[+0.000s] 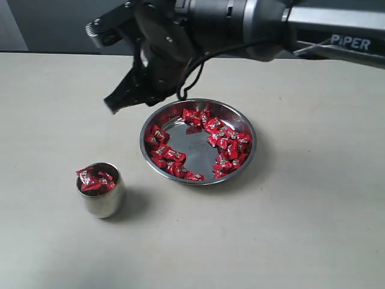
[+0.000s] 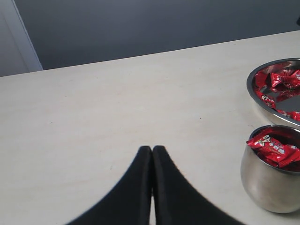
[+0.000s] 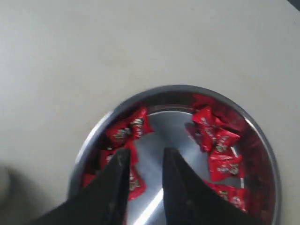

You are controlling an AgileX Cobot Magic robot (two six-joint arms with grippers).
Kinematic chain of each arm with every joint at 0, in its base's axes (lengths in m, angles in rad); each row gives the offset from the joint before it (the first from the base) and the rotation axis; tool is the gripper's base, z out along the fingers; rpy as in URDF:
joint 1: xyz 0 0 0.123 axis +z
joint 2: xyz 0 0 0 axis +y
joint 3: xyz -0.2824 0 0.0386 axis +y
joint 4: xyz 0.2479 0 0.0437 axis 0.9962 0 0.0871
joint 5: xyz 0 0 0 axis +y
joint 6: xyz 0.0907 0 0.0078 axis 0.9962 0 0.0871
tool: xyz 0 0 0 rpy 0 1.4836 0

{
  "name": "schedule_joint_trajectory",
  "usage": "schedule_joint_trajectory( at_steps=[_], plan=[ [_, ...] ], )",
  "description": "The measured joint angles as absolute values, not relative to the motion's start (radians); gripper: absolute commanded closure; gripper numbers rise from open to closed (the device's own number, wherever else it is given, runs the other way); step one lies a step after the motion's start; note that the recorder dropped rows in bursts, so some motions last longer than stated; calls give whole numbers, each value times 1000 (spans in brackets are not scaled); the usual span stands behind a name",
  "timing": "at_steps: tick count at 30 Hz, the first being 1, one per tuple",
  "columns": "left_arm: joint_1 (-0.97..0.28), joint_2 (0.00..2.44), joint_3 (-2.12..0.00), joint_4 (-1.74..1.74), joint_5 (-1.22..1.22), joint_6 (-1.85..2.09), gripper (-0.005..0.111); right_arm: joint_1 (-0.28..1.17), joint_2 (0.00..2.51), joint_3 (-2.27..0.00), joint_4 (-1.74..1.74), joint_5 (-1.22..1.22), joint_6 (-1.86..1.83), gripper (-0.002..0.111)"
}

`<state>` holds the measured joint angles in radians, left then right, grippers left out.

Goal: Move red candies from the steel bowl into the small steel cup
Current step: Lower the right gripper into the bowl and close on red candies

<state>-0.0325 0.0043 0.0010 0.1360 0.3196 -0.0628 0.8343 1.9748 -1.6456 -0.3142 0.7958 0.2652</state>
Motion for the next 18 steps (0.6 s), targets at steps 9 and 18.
schedule_joint_trajectory(
  at_steps=[9,18],
  plan=[
    [-32,4,1,136,320,-63,106,569,2052,-1628,-138,868,41,76],
    [-32,4,1,136,320,-63,106,565,2132,-1628,-23,921,-112,62]
  ],
)
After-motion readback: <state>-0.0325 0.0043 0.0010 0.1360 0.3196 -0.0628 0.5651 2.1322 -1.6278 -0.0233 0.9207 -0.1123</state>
